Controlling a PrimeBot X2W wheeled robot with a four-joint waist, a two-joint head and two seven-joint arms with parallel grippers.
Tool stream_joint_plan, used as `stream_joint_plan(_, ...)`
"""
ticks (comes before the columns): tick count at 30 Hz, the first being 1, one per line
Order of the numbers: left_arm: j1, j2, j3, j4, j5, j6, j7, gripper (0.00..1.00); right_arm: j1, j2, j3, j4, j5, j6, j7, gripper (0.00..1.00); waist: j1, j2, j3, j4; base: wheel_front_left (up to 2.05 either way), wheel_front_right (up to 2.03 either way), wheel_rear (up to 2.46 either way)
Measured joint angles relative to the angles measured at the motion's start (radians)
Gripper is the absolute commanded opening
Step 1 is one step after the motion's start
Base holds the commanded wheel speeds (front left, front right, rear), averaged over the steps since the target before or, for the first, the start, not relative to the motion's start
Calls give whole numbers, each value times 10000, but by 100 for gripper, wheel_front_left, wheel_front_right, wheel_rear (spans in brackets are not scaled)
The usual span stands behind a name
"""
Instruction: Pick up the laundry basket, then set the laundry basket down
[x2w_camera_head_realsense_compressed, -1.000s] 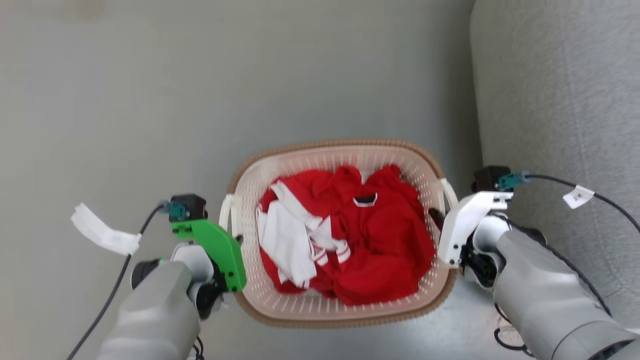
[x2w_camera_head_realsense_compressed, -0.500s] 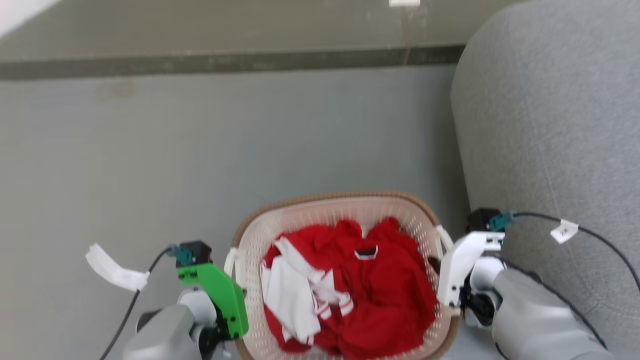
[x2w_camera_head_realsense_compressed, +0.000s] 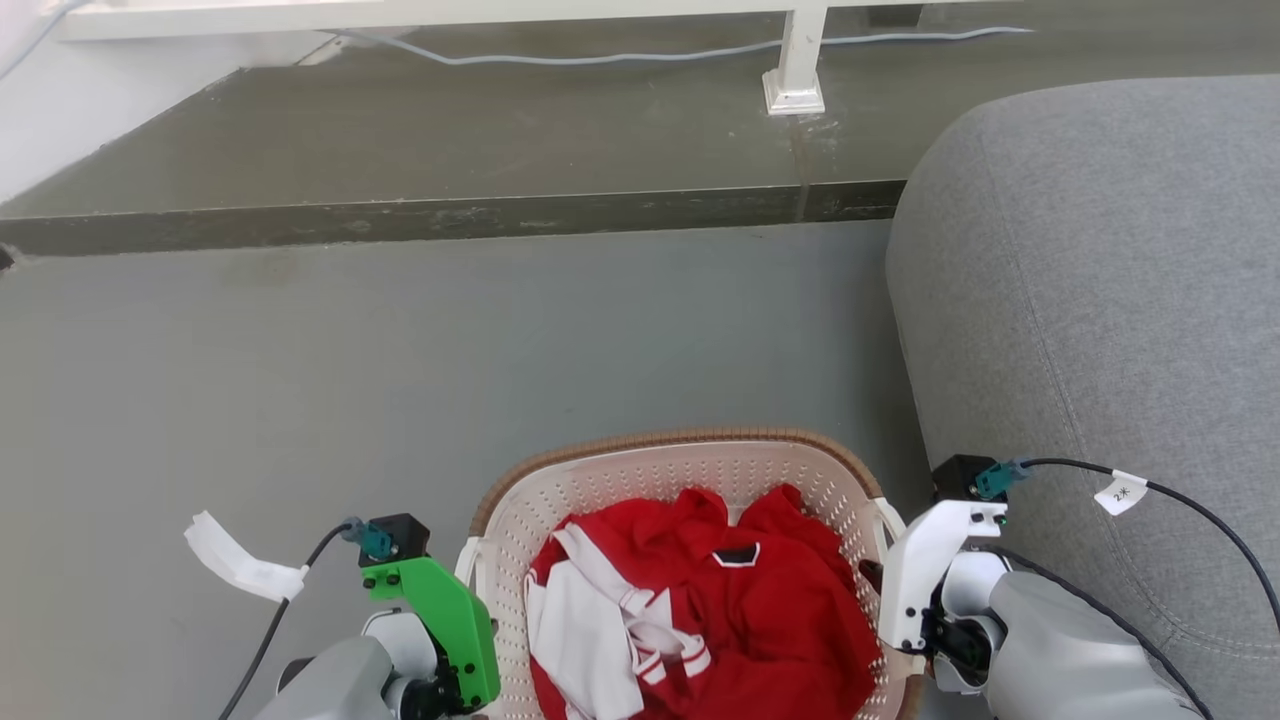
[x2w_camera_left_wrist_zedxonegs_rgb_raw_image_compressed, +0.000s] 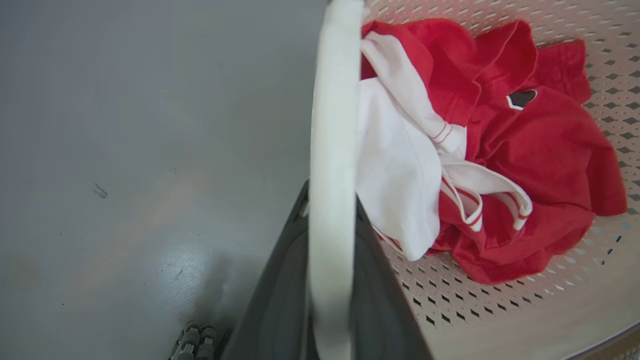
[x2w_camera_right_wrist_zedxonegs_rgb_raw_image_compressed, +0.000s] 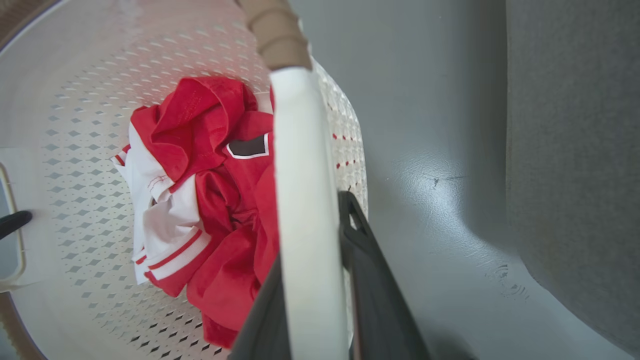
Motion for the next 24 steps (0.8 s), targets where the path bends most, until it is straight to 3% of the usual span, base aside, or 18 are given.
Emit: stream_joint_plan(24,-14,12,-86,-19,-343,0,374,0,-28,-8,174,35,244,-69,249,0,1,0,284,-60,0,0,0)
